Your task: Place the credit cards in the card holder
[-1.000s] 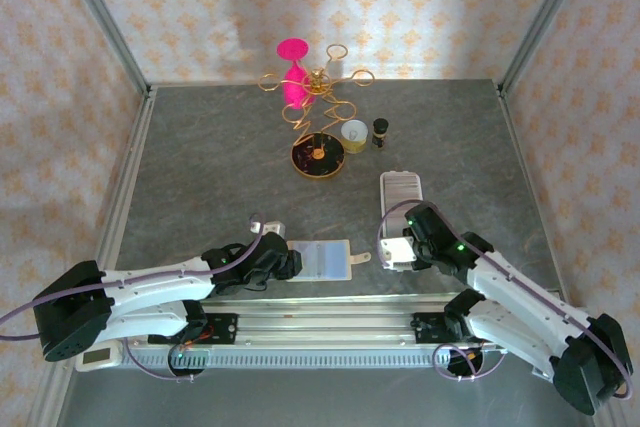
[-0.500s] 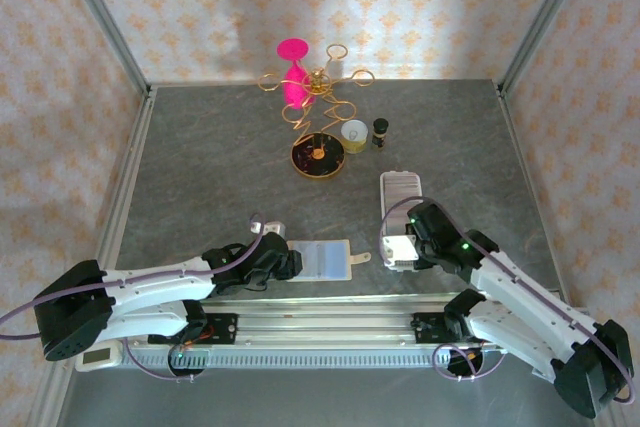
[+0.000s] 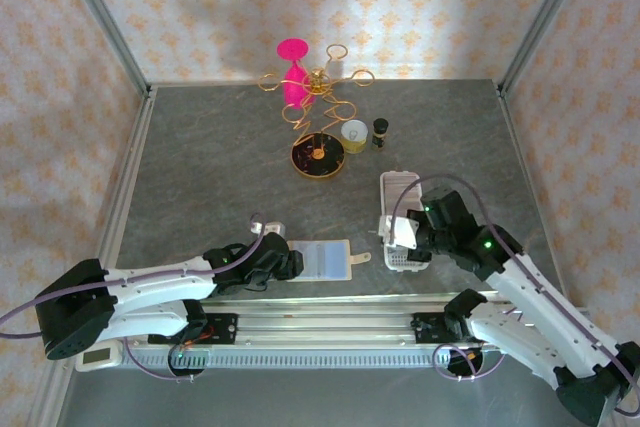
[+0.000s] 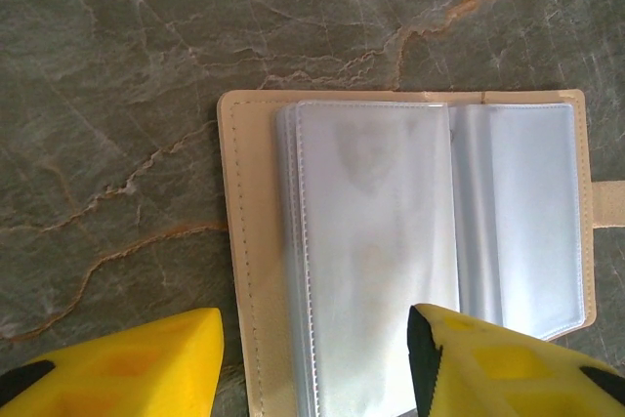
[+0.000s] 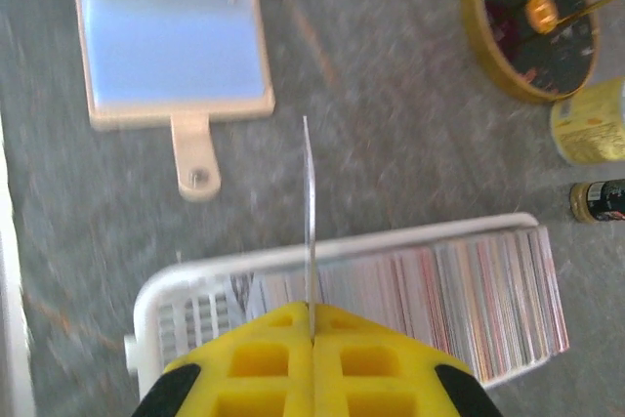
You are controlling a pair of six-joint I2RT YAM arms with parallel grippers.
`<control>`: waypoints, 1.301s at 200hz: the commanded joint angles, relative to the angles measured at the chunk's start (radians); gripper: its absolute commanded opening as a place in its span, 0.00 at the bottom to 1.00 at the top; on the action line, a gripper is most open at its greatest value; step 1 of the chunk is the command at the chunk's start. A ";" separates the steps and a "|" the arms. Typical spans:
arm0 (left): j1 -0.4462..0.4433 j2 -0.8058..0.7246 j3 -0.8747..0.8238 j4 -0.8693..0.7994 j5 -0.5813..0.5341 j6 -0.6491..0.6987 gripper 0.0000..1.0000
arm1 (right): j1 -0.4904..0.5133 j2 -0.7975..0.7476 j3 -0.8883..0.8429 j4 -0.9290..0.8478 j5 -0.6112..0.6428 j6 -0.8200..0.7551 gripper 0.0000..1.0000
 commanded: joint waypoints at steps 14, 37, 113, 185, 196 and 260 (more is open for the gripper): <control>-0.004 0.011 0.024 -0.023 -0.033 0.004 0.55 | -0.001 -0.028 -0.005 0.314 -0.226 0.488 0.00; -0.003 0.030 0.041 -0.036 -0.025 0.017 0.55 | 0.006 -0.026 -0.042 0.496 -0.184 0.870 0.00; -0.004 0.074 0.064 -0.038 -0.025 0.022 0.57 | 0.023 0.094 -0.165 0.544 -0.059 1.672 0.00; -0.004 0.140 0.115 -0.090 -0.036 0.057 0.56 | 0.245 0.174 -0.381 0.884 0.023 1.975 0.00; -0.004 0.149 0.123 -0.105 -0.047 0.061 0.54 | 0.271 0.203 -0.386 0.924 0.037 1.993 0.00; -0.005 0.192 0.118 -0.099 -0.043 0.070 0.47 | 0.343 0.404 -0.344 1.016 0.052 1.984 0.00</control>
